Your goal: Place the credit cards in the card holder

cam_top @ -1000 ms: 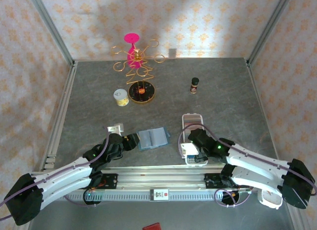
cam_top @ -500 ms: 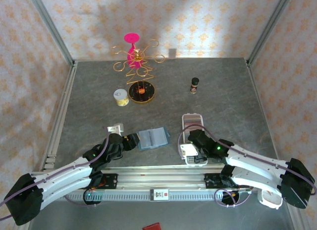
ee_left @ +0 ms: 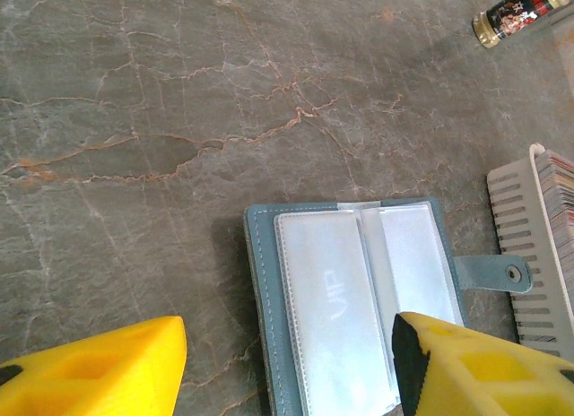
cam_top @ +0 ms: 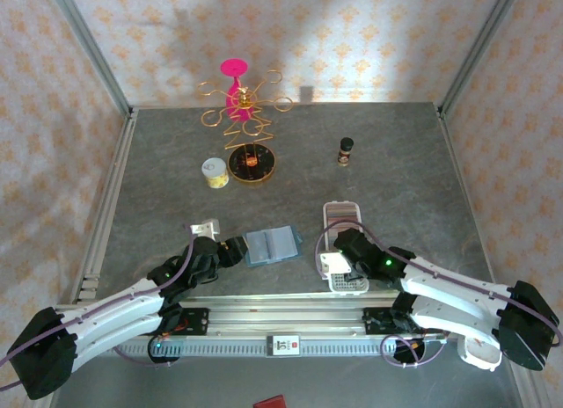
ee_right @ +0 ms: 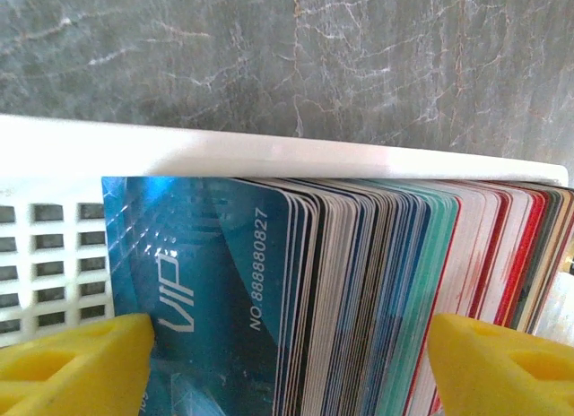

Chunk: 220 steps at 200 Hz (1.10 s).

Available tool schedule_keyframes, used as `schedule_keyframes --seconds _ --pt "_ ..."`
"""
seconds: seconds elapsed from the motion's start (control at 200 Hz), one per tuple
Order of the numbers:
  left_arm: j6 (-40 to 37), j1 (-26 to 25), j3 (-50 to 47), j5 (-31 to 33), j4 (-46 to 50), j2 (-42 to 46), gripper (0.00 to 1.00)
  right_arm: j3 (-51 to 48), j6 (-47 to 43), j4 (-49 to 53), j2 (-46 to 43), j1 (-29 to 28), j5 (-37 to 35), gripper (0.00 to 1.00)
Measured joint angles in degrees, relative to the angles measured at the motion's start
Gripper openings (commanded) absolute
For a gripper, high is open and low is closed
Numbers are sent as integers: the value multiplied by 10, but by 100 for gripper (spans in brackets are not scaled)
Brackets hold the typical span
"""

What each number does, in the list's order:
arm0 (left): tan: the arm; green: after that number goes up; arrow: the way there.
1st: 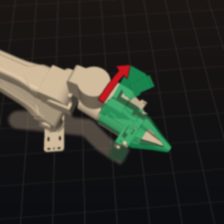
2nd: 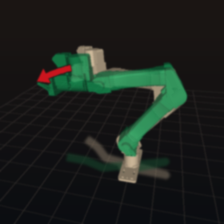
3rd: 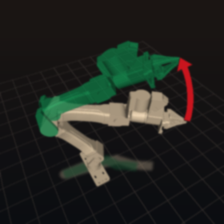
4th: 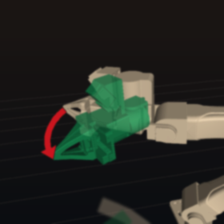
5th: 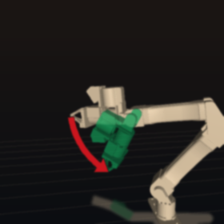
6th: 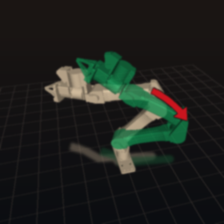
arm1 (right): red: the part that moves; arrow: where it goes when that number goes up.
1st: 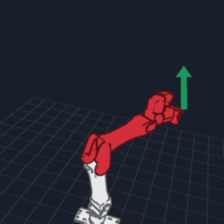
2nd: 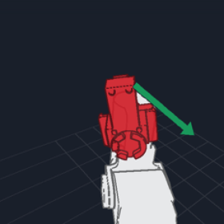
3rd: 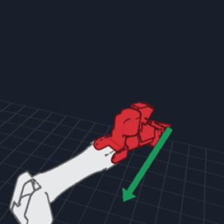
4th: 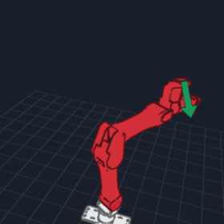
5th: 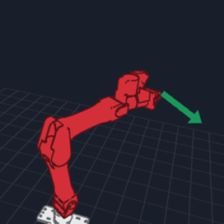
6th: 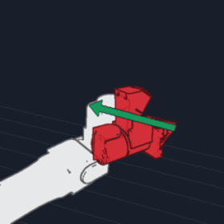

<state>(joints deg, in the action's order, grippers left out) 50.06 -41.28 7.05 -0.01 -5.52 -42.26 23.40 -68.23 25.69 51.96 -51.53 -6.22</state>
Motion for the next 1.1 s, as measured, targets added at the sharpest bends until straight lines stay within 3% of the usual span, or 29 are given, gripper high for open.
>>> schedule_keyframes --seconds 0.37,0.606,1.101 --pt "0 0 0 0 -2 -5 63 1 1 14 -13 0 5 61" --pt "0 0 0 -9 -4 -12 63 5 1 28 -21 0 11 41" --pt "0 0 0 -13 -10 -21 62 10 2 43 -37 0 12 33"
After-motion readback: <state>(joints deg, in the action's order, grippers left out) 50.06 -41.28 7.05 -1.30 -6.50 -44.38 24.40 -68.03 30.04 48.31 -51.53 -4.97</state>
